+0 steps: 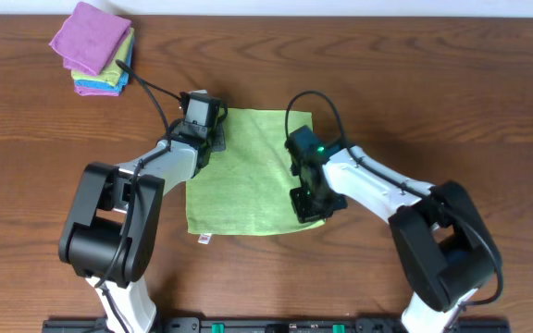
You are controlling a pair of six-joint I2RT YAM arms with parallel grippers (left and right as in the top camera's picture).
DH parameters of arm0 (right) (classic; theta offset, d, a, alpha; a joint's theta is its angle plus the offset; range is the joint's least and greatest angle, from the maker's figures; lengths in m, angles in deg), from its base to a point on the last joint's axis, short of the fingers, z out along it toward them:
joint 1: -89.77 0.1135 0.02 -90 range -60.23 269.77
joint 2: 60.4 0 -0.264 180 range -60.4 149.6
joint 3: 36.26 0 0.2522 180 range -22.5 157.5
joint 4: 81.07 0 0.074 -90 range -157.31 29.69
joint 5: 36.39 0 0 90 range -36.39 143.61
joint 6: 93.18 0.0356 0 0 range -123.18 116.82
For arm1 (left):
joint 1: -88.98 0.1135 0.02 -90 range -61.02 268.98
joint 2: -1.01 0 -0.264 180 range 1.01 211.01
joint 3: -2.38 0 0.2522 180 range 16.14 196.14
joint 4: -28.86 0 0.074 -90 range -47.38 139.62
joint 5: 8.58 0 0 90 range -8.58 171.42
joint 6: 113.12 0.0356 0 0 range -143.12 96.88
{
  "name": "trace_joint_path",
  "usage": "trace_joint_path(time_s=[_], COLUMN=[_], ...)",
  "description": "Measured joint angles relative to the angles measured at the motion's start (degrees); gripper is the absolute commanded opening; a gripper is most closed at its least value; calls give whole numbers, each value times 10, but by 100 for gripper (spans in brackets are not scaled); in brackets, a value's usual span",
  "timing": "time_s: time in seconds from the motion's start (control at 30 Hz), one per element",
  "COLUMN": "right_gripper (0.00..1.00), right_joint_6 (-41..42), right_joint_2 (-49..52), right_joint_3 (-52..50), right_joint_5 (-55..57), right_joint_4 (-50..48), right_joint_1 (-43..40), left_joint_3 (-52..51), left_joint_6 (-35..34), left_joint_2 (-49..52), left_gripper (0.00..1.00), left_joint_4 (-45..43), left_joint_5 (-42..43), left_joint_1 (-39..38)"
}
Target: Fold the cloth
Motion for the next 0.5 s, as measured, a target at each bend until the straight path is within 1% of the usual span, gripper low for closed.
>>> trace_joint_path(time_s=[0.17, 0.33, 0.5], right_gripper=[2, 2, 2], right_joint_6=[16, 23, 24], right_joint_2=[0, 0, -7], right_joint_3=[-2, -2, -3], right_joint_5=[-5, -6, -11], right_joint_4=[4, 3, -19], right_joint_1=[21, 23, 21], left_joint_3=[0, 0, 0], left_joint_6=[11, 14, 15], left_joint_2=[3, 2, -33], left_gripper=[5, 6, 6], left_joint_4=[-10, -8, 29], left_joint_5=[4, 6, 4], left_joint_1=[3, 4, 4])
